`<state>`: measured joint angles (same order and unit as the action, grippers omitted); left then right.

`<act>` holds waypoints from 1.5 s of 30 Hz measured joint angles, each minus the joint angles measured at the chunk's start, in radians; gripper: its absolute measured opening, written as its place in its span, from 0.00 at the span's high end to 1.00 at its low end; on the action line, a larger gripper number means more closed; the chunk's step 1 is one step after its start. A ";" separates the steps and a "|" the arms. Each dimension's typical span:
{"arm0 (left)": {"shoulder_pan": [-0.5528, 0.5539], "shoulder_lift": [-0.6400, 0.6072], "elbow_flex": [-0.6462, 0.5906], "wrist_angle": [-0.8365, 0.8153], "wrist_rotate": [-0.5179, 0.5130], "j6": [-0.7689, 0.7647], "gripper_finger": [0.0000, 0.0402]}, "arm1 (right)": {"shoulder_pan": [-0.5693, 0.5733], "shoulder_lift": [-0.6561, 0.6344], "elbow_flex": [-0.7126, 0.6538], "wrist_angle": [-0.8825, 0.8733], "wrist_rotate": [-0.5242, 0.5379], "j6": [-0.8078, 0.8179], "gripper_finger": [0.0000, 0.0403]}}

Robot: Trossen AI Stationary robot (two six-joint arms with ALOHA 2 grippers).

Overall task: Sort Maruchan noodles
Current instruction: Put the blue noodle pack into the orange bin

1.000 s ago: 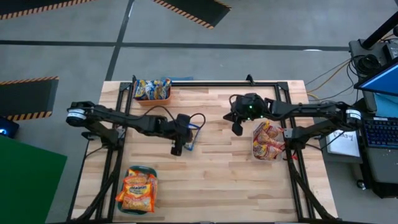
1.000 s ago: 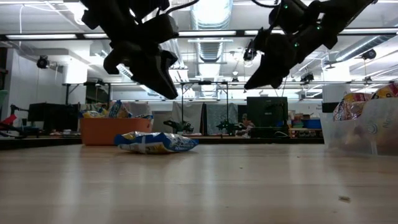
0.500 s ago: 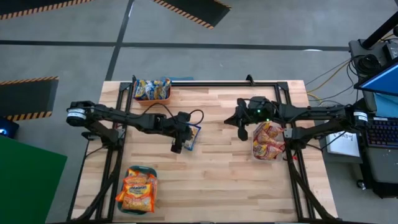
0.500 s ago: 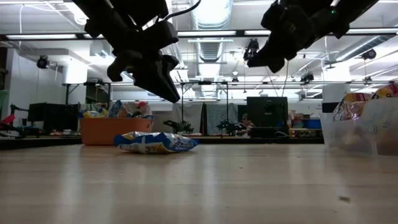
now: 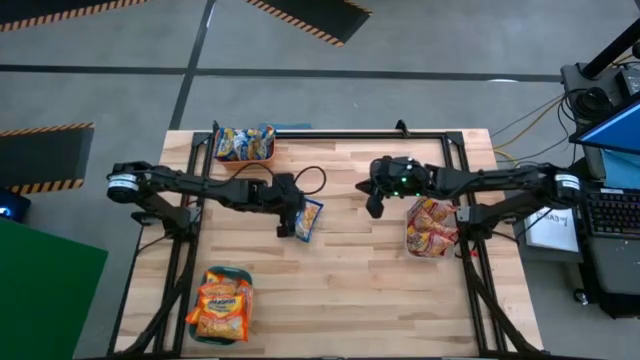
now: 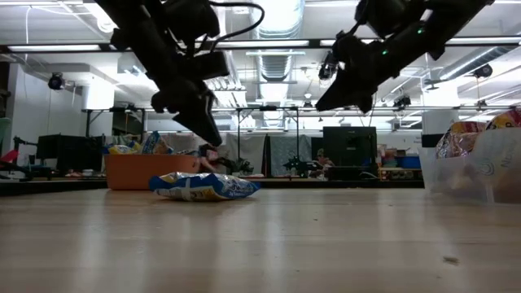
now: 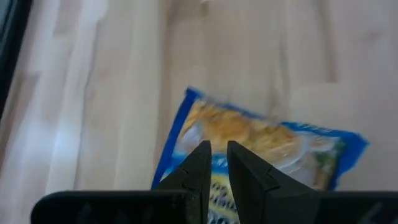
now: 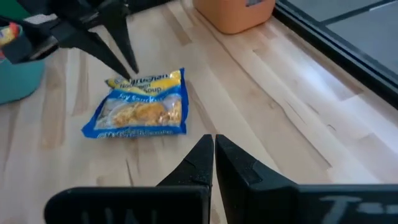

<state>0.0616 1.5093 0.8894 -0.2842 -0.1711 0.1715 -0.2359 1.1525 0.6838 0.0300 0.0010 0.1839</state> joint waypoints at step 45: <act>-0.024 -0.002 -0.122 0.012 0.082 -0.050 0.55 | 0.095 0.164 0.163 -0.199 -0.166 -0.119 0.98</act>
<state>0.0380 1.5077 0.7674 -0.2721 -0.0891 0.1213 -0.1410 1.3163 0.8464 -0.1693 -0.1654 0.0648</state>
